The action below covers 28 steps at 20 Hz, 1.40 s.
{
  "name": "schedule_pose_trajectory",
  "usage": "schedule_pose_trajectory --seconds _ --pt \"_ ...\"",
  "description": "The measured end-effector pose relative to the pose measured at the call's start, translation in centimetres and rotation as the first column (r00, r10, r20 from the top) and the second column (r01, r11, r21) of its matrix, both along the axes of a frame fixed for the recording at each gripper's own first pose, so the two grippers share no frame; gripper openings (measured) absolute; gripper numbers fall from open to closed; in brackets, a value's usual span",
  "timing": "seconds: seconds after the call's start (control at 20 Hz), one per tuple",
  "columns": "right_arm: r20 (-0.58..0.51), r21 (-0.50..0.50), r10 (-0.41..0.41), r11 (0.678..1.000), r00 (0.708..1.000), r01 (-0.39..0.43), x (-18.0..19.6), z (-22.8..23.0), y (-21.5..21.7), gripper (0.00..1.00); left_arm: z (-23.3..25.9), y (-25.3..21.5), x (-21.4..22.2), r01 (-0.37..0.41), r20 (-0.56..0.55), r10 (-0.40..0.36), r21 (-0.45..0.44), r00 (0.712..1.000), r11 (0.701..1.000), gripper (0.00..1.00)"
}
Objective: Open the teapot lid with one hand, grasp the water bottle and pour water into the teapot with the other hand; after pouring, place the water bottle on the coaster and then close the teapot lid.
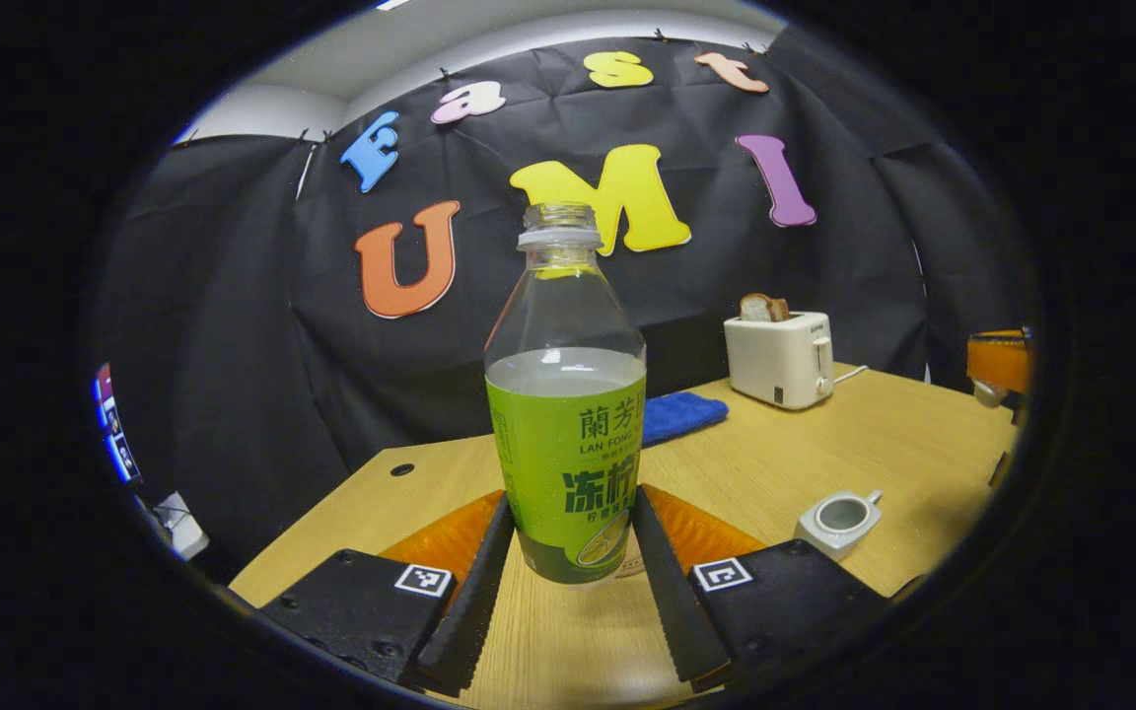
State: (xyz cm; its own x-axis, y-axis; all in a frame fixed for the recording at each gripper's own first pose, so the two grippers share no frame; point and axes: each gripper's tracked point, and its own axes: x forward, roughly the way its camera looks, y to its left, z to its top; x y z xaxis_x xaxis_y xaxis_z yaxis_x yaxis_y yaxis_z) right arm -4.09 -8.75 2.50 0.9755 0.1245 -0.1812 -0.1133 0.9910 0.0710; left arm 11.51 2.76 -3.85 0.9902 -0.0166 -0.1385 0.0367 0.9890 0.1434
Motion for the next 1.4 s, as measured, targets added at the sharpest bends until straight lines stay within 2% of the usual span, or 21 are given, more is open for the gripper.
schedule_pose_trajectory --seconds 0.1,0.3,0.7,1.1,1.4 --pt "-0.001 0.000 0.003 1.000 1.000 -0.003 0.2 0.0 0.1 0.01 0.2 0.3 1.5 -0.009 0.030 0.010 -0.021 0.999 1.000 0.74" --pt "-0.009 0.005 0.007 1.000 1.000 -0.007 0.6 -0.6 0.3 0.01 -1.6 -0.1 4.3 0.021 0.004 -0.021 -0.099 1.000 0.995 0.74" --pt "-0.065 0.015 0.015 1.000 0.998 -0.014 2.6 -3.4 0.7 0.01 -5.0 -0.8 7.5 0.043 -0.045 -0.050 -0.143 0.998 0.989 0.74" --pt "-0.092 0.015 0.030 0.999 0.995 -0.028 3.2 -4.8 1.3 0.01 -8.4 -0.9 7.9 0.035 -0.137 -0.056 -0.151 0.989 0.988 0.75" --pt "-0.100 0.016 0.035 0.999 0.994 -0.033 3.1 -5.2 1.5 0.01 -9.5 -1.1 7.7 0.037 -0.157 -0.064 -0.168 0.985 0.985 0.75"
